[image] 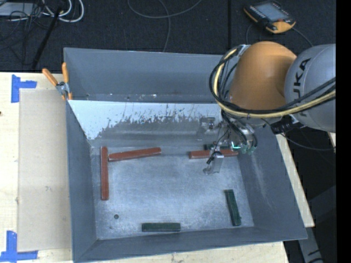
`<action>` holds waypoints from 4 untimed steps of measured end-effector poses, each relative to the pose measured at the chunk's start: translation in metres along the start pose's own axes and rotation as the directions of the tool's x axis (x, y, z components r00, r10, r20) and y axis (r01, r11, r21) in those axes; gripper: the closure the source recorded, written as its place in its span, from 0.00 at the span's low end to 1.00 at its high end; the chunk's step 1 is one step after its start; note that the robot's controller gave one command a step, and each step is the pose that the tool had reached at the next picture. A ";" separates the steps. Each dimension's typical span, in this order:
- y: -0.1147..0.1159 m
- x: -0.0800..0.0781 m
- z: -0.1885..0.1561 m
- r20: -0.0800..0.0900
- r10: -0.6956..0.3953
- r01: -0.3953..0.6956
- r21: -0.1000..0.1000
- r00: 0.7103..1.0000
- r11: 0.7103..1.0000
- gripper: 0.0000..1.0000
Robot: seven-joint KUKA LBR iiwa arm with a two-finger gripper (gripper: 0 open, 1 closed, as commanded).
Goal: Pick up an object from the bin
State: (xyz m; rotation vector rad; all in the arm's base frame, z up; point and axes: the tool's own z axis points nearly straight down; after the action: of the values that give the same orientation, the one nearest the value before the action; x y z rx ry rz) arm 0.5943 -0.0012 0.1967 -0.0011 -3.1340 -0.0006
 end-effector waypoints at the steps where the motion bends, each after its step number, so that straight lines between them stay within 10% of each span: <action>1: 0.000 -0.002 -0.004 0.007 0.000 0.000 0.000 1.000 1.000 0.00; 3: -0.034 -0.026 0.131 0.003 0.061 -0.061 -0.001 0.998 0.998 0.00; 4: -0.063 -0.028 0.127 0.008 0.001 -0.001 0.000 1.000 1.000 0.00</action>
Offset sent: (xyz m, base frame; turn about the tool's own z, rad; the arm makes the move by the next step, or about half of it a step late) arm 0.0267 -0.0665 -0.1267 0.0249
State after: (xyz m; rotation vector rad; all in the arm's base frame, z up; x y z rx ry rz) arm 0.6215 -0.0638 0.0697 -0.0021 -3.1424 -0.0002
